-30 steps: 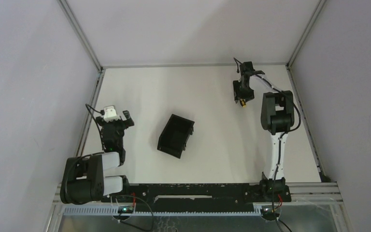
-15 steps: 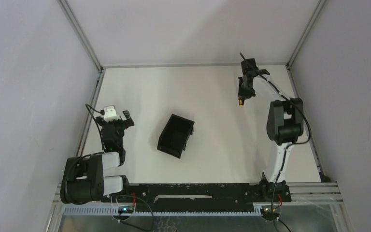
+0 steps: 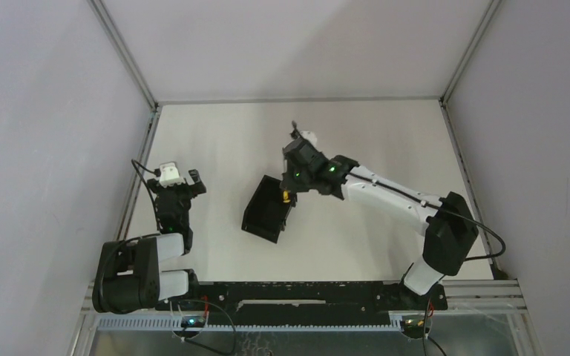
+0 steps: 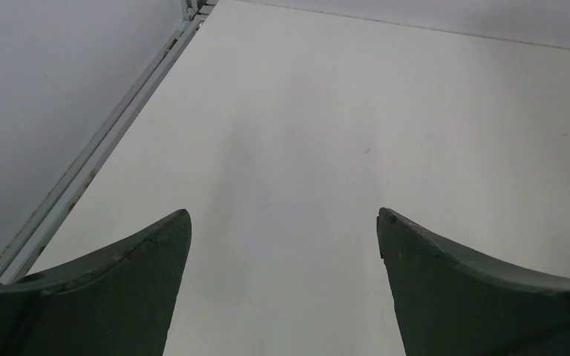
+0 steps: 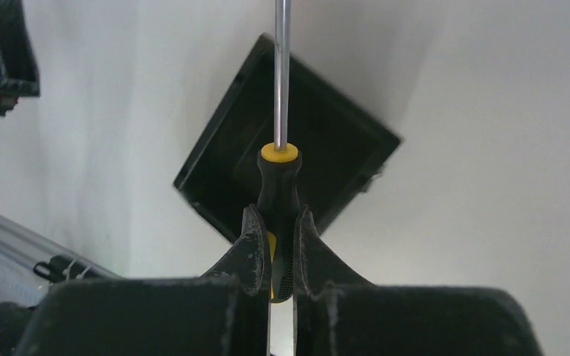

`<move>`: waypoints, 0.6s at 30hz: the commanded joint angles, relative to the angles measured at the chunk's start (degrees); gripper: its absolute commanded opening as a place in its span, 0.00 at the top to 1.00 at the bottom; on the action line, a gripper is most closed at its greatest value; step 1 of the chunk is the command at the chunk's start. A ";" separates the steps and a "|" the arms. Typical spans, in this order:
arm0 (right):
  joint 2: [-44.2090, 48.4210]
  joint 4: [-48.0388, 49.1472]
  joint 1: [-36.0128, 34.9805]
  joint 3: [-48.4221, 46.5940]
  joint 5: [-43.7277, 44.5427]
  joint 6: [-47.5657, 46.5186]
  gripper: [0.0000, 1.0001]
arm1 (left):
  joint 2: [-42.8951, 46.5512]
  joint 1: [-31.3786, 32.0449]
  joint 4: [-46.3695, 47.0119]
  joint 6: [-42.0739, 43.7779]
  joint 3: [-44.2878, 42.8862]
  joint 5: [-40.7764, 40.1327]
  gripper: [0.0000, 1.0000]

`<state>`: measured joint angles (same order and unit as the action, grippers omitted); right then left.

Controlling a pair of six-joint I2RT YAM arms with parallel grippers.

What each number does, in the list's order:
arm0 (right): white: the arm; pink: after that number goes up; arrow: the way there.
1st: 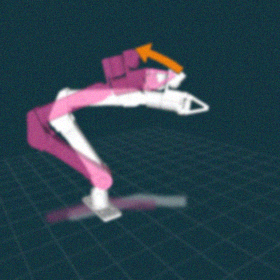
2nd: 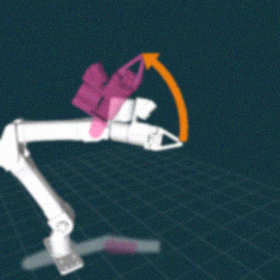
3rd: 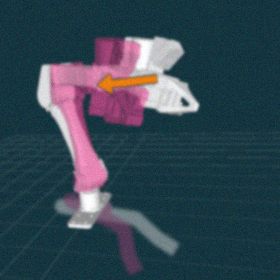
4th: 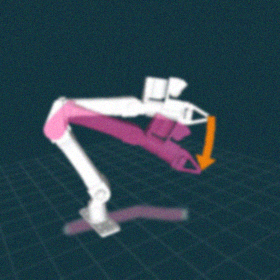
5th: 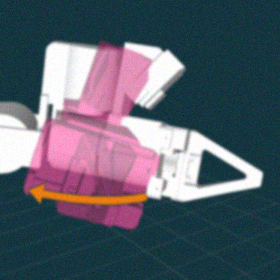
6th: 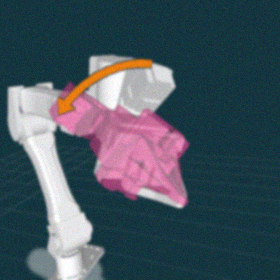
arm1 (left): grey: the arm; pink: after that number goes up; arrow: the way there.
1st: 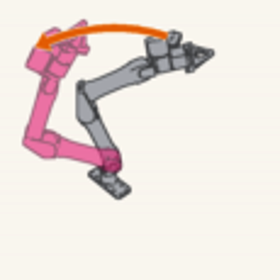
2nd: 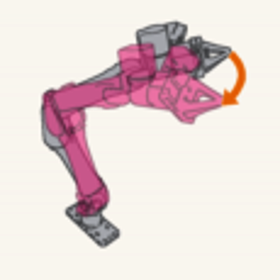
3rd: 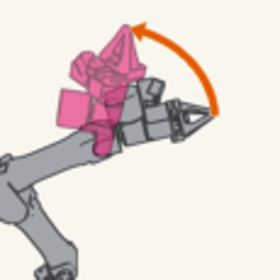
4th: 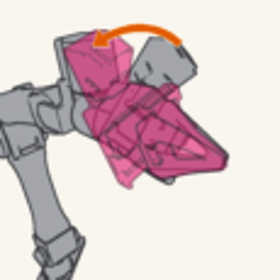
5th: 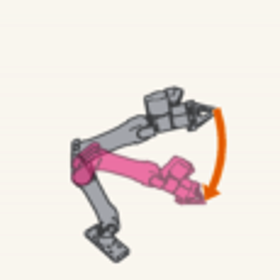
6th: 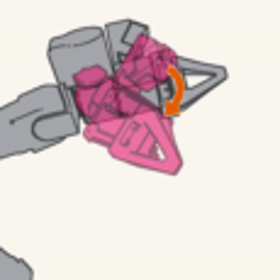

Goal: Put the screwdriver in the bin

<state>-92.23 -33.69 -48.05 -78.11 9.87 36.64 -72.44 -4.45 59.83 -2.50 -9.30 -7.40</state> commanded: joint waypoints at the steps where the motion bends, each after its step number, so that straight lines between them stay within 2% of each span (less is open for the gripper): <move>1: -1.71 5.20 -4.86 0.15 3.33 6.27 1.00 | 0.37 0.35 1.34 1.10 -1.44 -0.60 0.00; 7: -5.66 6.73 -12.12 0.17 10.03 11.67 1.00 | 0.37 0.36 1.35 1.10 -1.46 -0.59 0.00; 18: -9.58 5.61 -15.93 0.14 14.10 15.95 1.00 | 0.37 0.38 1.37 1.10 -1.45 -0.60 0.00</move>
<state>-101.62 -29.32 -63.40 -77.89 20.38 49.43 -72.44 -4.45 59.83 -2.50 -9.30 -7.40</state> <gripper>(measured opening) 0.076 0.996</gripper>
